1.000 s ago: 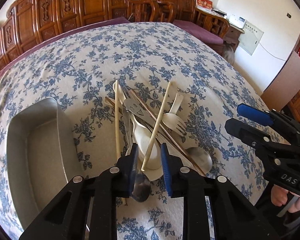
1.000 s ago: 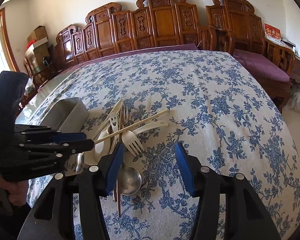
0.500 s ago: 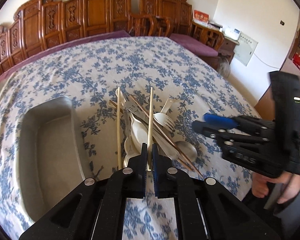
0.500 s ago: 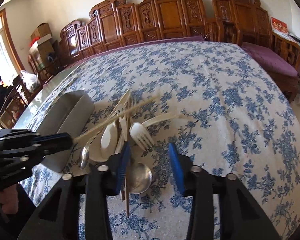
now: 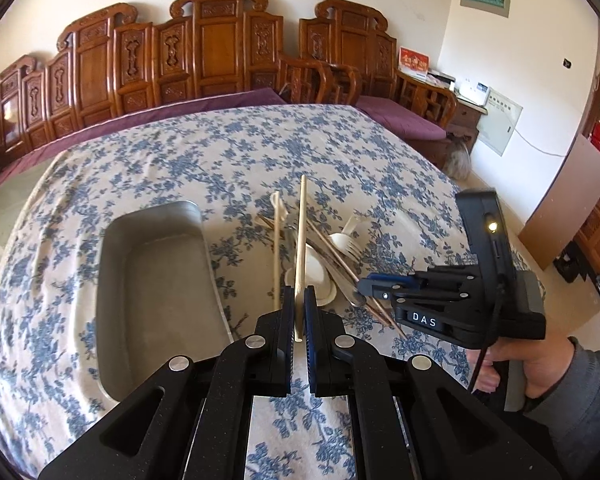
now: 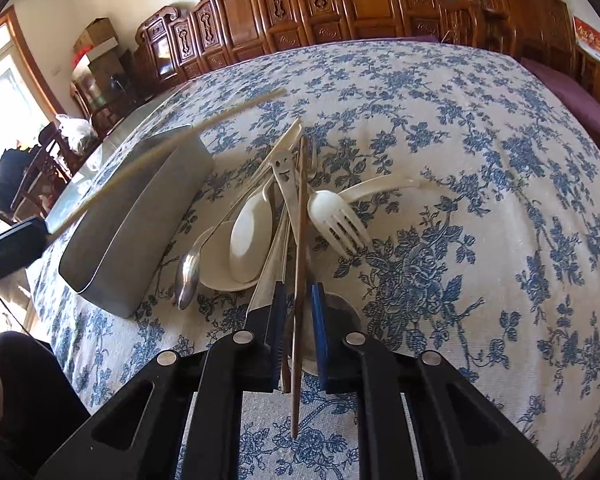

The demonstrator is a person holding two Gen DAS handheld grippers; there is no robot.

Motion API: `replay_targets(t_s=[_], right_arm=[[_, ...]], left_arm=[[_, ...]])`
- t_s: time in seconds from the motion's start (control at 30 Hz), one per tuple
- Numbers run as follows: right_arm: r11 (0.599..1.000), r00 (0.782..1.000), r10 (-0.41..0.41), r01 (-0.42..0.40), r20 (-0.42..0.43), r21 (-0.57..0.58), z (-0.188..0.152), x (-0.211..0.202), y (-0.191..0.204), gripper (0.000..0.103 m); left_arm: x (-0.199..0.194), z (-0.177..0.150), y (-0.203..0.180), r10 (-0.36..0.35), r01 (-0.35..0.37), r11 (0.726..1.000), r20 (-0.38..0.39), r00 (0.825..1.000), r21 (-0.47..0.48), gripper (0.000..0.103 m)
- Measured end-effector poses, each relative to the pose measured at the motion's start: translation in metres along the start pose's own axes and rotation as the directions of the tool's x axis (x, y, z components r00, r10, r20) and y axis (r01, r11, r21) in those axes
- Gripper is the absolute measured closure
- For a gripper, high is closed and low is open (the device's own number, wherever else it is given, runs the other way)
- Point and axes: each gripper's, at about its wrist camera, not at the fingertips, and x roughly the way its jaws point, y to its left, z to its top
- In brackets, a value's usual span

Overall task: Organize utensils
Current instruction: 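Carry the chopstick with the left gripper over the grey tray and release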

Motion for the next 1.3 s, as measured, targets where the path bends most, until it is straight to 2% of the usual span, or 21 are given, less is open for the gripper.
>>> replay_targets(t_s=[0.07, 0.1, 0.7, 0.97, 1.1, 1.3], right_arm=[[1.0, 1.0, -0.012, 0.012, -0.011, -0.002, -0.001, 0.002, 0.0, 0.091], [1.0, 1.0, -0.023, 0.023, -0.018, -0.003, -0.001, 0.004, 0.0, 0.096], [0.999, 0.991, 0.028, -0.031, 0.13, 0.016, 0.014, -0.036, 0.004, 0.097], [0.999, 0.99, 0.041, -0.039, 0.133, -0.018, 0.019, -0.03, 0.023, 0.097], [0.998, 0.991, 0.049, -0.045, 0.126, -0.035, 0.019, -0.027, 0.031, 0.097], [0.998, 0.992, 0.053, -0.049, 0.118, -0.038, 0.02, -0.023, 0.035, 0.097]], left_arm=[[-0.005, 0.0, 0.002, 0.011, -0.011, 1.0, 0.007, 1.0, 0.0, 0.099], [-0.008, -0.001, 0.002, 0.016, -0.016, 1.0, 0.01, 1.0, 0.0, 0.099], [-0.039, -0.005, 0.045, 0.133, -0.131, 0.99, 0.043, 0.99, -0.052, 0.099], [-0.038, -0.021, 0.072, 0.184, -0.184, 0.979, -0.004, 0.983, -0.085, 0.099], [-0.027, -0.025, 0.083, 0.22, -0.225, 0.971, -0.056, 0.974, -0.086, 0.099], [-0.008, -0.027, 0.091, 0.241, -0.249, 0.965, -0.101, 0.965, -0.08, 0.099]])
